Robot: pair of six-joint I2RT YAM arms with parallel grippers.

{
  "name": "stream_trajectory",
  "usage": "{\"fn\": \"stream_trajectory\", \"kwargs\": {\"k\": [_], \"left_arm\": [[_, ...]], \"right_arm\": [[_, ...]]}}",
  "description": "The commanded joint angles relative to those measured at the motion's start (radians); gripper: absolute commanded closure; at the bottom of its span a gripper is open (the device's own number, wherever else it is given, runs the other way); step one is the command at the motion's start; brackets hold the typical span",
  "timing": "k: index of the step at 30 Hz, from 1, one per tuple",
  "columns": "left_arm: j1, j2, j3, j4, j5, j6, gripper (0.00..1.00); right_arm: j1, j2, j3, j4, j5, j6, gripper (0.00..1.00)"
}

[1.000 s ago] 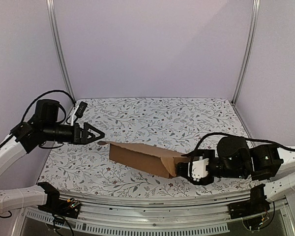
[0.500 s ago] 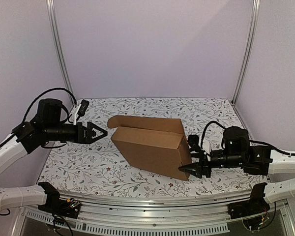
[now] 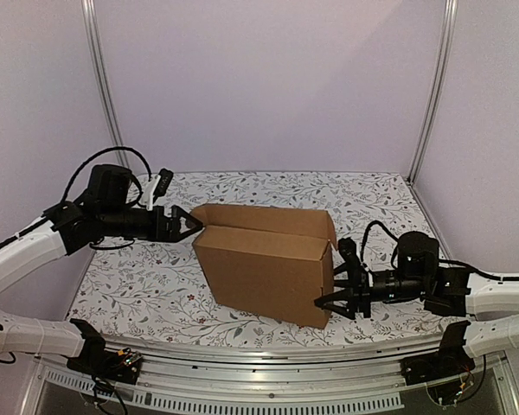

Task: Fold the paper box

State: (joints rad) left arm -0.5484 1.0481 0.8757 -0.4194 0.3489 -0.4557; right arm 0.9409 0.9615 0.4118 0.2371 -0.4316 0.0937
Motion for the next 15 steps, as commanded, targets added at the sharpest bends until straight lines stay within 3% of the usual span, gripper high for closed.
{"fn": "stream_trajectory", "kwargs": {"k": [1, 10, 15], "left_arm": [[-0.021, 0.031, 0.031, 0.046, -0.009, 0.027, 0.07], [-0.042, 0.058, 0.034, 0.09, -0.035, 0.054, 0.18], [-0.057, 0.081, 0.033, 0.09, -0.03, 0.055, 0.41]], "right_arm": [[-0.013, 0.032, -0.003, 0.099, -0.068, 0.02, 0.65], [-0.028, 0.104, 0.0, 0.131, -0.141, 0.023, 0.66], [-0.032, 0.102, -0.006, 0.136, -0.128, 0.024, 0.64]]}}
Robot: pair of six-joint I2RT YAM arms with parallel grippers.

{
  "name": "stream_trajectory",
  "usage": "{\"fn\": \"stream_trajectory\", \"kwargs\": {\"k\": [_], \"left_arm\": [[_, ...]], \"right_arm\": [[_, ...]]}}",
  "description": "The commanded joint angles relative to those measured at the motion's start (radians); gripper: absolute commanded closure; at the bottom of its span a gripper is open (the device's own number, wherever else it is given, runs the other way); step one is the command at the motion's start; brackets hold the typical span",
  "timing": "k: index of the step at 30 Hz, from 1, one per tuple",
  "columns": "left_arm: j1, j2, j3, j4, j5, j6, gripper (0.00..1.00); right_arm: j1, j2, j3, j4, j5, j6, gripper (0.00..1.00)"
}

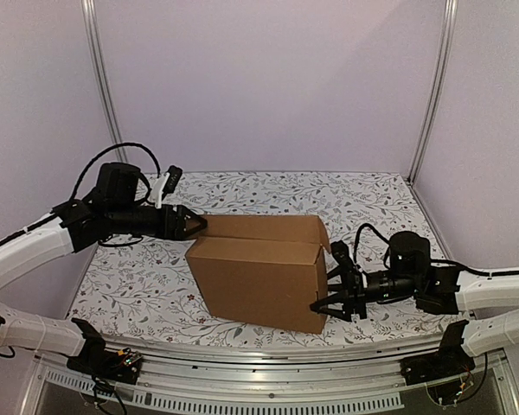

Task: Fold the paper box

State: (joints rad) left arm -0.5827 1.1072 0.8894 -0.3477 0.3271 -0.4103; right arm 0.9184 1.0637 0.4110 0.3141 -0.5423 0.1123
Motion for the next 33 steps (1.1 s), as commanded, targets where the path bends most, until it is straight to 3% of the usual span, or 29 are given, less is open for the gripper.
{"fn": "stream_trajectory", "kwargs": {"k": [1, 4, 16, 30, 33], "left_arm": [[-0.027, 0.028, 0.022, 0.015, -0.01, 0.011, 0.45], [-0.039, 0.034, 0.032, -0.006, -0.034, 0.016, 0.54], [-0.085, 0.032, 0.076, -0.119, -0.157, 0.028, 0.72], [-0.115, 0.016, 0.089, -0.229, -0.289, 0.046, 0.8], [-0.119, 0.016, 0.091, -0.232, -0.288, 0.047, 0.89]], "right_arm": [[-0.009, -0.001, -0.006, 0.06, -0.015, 0.004, 0.64], [-0.009, 0.002, -0.005, 0.062, -0.017, 0.004, 0.63], [-0.009, 0.045, -0.008, 0.061, 0.027, -0.045, 0.67], [-0.009, 0.063, -0.007, 0.066, 0.036, -0.065, 0.67], [-0.009, 0.062, -0.01, 0.065, 0.035, -0.062, 0.66]]}}
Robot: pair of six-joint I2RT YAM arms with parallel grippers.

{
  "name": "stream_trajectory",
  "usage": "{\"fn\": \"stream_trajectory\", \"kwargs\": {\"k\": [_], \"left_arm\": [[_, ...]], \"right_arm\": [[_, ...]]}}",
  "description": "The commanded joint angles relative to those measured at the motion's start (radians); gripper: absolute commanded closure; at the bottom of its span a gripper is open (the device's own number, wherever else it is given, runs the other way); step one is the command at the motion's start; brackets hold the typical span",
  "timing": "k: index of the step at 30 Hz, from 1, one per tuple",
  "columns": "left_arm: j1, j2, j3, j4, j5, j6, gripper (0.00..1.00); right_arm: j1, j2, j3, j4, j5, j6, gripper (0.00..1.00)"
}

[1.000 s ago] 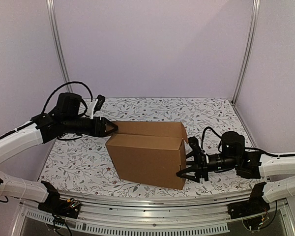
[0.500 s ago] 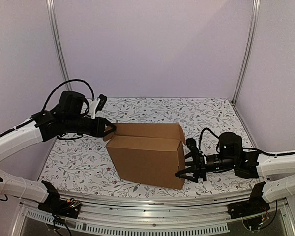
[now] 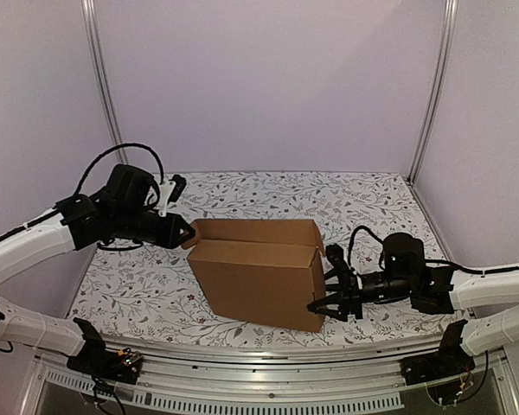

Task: Fold the paper box

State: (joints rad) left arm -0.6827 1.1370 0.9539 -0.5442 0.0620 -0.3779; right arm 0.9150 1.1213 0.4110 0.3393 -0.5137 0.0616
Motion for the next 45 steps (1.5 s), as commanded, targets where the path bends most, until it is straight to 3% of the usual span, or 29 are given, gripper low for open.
{"fn": "stream_trajectory", "kwargs": {"k": [1, 3, 21, 38, 45], "left_arm": [[-0.022, -0.014, 0.029, -0.036, -0.021, 0.014, 0.95], [-0.027, -0.014, 0.035, -0.04, -0.018, 0.014, 1.0], [-0.091, -0.018, 0.051, -0.087, -0.025, -0.044, 1.0], [-0.117, -0.015, 0.091, -0.179, -0.047, -0.091, 1.0], [-0.118, -0.01, 0.115, -0.177, 0.005, -0.139, 1.0]], "right_arm": [[-0.006, 0.005, -0.01, 0.041, 0.006, -0.011, 0.66], [-0.005, 0.008, -0.013, 0.041, 0.011, -0.014, 0.66], [-0.005, 0.108, -0.086, 0.154, 0.16, -0.153, 0.7], [-0.004, 0.193, -0.11, 0.233, 0.211, -0.137, 0.72], [-0.004, 0.205, -0.109, 0.233, 0.203, -0.127, 0.72]]}}
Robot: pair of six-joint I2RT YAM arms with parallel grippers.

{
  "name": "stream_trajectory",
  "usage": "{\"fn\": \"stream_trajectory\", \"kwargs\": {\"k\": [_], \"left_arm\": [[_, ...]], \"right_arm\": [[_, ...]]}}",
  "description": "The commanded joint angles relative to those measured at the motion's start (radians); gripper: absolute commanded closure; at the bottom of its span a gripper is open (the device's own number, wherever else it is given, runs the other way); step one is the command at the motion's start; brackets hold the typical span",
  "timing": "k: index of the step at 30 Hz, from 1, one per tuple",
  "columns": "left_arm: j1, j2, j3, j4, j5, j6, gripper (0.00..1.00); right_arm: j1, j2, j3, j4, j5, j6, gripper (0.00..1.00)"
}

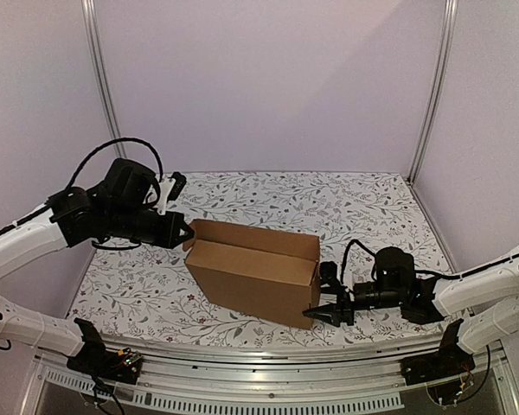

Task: Fold the paper box

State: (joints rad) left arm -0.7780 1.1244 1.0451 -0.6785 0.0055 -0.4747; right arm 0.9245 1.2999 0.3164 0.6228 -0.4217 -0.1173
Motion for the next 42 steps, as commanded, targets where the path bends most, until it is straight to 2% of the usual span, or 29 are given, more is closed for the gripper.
{"fn": "stream_trajectory", "kwargs": {"k": [1, 11, 30, 42], "left_arm": [[-0.024, 0.005, 0.021, -0.043, 0.067, -0.05, 1.0], [-0.074, -0.003, -0.06, -0.02, 0.099, -0.151, 1.0], [-0.141, -0.072, -0.227, -0.016, 0.077, -0.244, 1.0], [-0.184, -0.101, -0.266, -0.001, 0.06, -0.291, 1.0]], "right_arm": [[-0.013, 0.025, -0.014, -0.051, 0.112, 0.056, 0.72], [-0.013, 0.027, -0.013, -0.054, 0.11, 0.075, 0.72], [-0.014, 0.04, -0.011, -0.057, 0.128, 0.093, 0.72], [-0.014, 0.035, -0.005, -0.045, 0.173, 0.112, 0.61]]}}
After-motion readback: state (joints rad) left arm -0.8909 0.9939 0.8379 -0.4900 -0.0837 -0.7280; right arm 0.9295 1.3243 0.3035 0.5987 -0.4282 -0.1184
